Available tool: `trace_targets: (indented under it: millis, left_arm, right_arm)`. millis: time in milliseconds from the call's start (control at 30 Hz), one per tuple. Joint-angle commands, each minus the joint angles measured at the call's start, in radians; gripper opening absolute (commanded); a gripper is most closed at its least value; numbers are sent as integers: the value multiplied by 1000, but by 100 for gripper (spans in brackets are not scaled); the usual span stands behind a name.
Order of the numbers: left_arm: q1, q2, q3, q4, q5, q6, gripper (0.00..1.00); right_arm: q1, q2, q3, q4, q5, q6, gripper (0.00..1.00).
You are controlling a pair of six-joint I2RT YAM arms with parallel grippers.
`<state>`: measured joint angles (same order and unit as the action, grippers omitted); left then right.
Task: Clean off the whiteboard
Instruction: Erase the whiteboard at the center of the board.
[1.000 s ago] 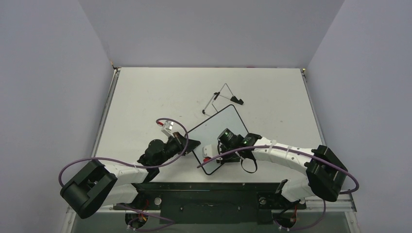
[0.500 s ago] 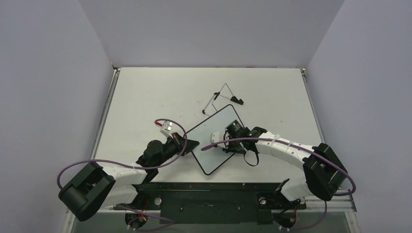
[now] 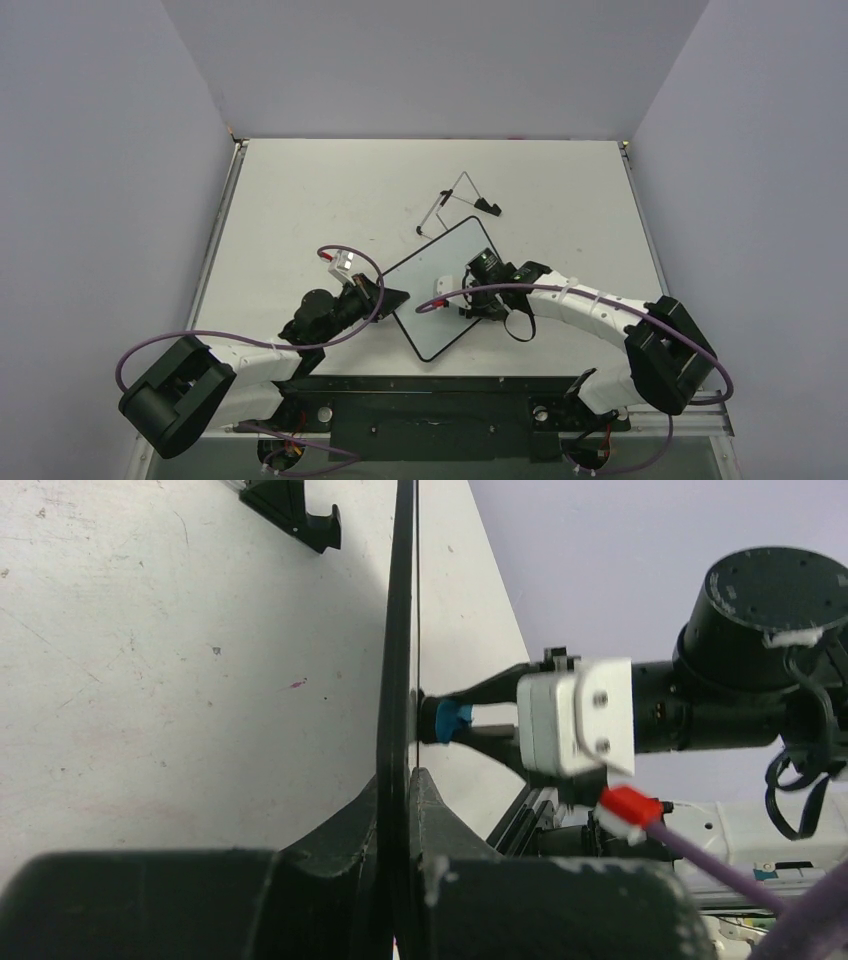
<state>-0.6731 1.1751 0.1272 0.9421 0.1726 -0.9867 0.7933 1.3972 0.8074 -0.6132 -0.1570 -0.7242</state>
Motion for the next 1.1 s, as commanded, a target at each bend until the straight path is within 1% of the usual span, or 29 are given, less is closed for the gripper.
trace_targets:
  millis: [0, 300, 400, 500, 600, 667, 767, 833, 867, 900, 933, 967, 1000, 1067]
  left_arm:
    - [5, -32, 21, 149, 29, -20, 0]
    - [10, -51, 14, 144, 28, -21, 0]
    - [11, -53, 15, 144, 29, -21, 0]
    - [12, -47, 20, 148, 37, -22, 0]
    - [12, -46, 20, 152, 43, -24, 0]
    - [12, -50, 20, 151, 44, -24, 0]
    - [14, -54, 20, 144, 45, -23, 0]
    - [14, -51, 23, 143, 46, -21, 0]
    - [15, -46, 24, 146, 48, -22, 0]
    - [14, -42, 24, 149, 51, -22, 0]
    - [14, -35, 25, 156, 55, -23, 0]
    - [14, -33, 26, 157, 57, -25, 0]
    - [14, -27, 26, 163, 60, -25, 0]
    - [14, -21, 26, 170, 62, -28, 0]
  right_arm:
    - [-75, -11, 17, 96, 82, 75, 0]
    - [-151, -55, 25, 90, -3, 95, 0]
    - [-154, -46, 19, 85, -25, 84, 0]
    - [-118, -19, 16, 73, -40, 61, 0]
    - [-32, -22, 17, 40, -64, 27, 0]
    - [13, -32, 18, -3, -113, -15, 0]
    - [33, -51, 14, -28, -146, -41, 0]
    - [19, -44, 15, 13, -90, 1, 0]
    - [8, -32, 18, 33, -24, 26, 0]
    - [-17, -26, 26, 80, 9, 72, 0]
    - [-33, -12, 29, 106, 84, 98, 0]
    - [-64, -4, 36, 155, 119, 148, 0]
    - [-75, 17, 40, 173, 198, 187, 0]
    - [-102, 42, 53, 189, 240, 211, 0]
